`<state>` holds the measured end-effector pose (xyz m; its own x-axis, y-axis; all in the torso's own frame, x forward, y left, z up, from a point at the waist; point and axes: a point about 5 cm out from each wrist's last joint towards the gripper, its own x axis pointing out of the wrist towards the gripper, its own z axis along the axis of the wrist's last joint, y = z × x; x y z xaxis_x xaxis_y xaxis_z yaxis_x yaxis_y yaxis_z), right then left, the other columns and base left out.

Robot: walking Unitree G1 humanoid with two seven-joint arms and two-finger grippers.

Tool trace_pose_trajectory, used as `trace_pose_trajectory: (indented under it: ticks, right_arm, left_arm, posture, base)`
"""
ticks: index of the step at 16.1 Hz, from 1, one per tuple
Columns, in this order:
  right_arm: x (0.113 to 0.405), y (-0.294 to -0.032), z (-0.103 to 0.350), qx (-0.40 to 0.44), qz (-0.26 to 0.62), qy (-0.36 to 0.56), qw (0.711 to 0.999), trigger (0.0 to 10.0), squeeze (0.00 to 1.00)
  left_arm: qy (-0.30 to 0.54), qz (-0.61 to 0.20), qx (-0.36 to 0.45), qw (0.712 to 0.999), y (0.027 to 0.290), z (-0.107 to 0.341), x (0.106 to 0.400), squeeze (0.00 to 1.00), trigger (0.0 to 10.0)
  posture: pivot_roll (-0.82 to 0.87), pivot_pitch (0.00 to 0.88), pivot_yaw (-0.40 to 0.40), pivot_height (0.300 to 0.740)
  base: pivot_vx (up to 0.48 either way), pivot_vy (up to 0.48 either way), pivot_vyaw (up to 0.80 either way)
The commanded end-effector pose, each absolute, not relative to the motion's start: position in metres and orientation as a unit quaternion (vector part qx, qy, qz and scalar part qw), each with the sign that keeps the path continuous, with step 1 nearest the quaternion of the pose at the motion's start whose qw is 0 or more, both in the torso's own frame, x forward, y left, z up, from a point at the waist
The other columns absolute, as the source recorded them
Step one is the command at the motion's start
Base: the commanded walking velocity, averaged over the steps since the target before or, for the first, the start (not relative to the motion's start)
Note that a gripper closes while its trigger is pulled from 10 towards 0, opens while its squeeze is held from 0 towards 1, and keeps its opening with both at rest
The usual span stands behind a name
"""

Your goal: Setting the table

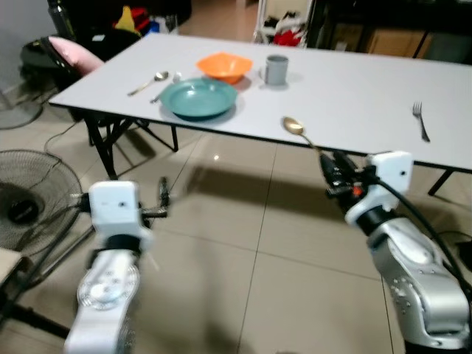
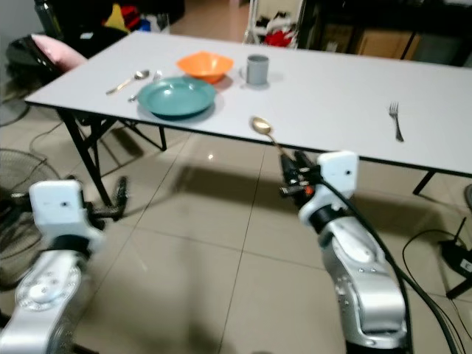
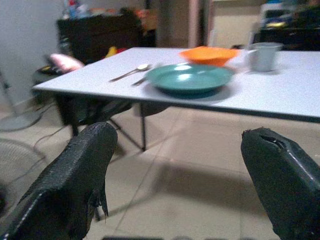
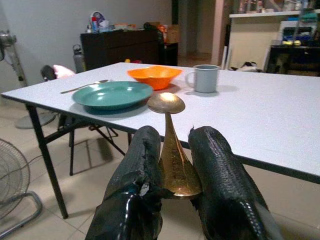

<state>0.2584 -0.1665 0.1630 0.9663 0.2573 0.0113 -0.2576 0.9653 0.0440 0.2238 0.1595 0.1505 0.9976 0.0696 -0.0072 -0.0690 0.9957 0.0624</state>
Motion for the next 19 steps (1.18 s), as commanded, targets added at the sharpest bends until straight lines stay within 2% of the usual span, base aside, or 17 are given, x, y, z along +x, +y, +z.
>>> trace_pose_trajectory:
  ticks: [1, 2, 8, 18, 19]
  right_arm:
    - [0.258, -0.165, 0.164, 0.03, 0.13, 0.0, 0.991, 10.0, 0.0]
    - [0.258, -0.165, 0.163, 0.033, 0.124, 0.004, 0.992, 10.0, 0.0]
    - [0.263, -0.169, 0.166, 0.029, 0.116, -0.001, 0.993, 10.0, 0.0]
    - [0.27, -0.168, 0.169, 0.029, 0.113, -0.004, 0.993, 10.0, 0.0]
    - [0.27, -0.169, 0.168, 0.03, 0.111, -0.002, 0.993, 10.0, 0.0]
  left_arm:
    - [-0.004, 0.035, 0.047, 0.998, 0.164, 0.153, 0.225, 0.0, 10.0]
    - [-0.002, 0.027, 0.052, 0.998, 0.163, 0.152, 0.225, 0.0, 10.0]
    - [-0.003, 0.017, 0.039, 0.999, 0.161, 0.152, 0.227, 0.0, 10.0]
    - [-0.003, 0.008, 0.038, 0.999, 0.161, 0.15, 0.227, 0.0, 10.0]
    - [-0.003, 0.005, 0.041, 0.999, 0.16, 0.151, 0.227, 0.0, 10.0]
  posture:
    - [-0.13, 0.011, 0.026, 0.74]
    - [-0.13, 0.012, 0.028, 0.74]
    - [-0.14, 0.006, 0.031, 0.74]
    - [-0.14, 0.0, 0.029, 0.74]
    - [-0.14, 0.0, 0.032, 0.74]
  base:
    - [0.0, 0.0, 0.0]
    - [0.0, 0.0, 0.0]
    - [0.324, 0.0, -0.76]
    - [0.361, 0.0, 0.0]
    - [0.424, 0.0, -0.8]
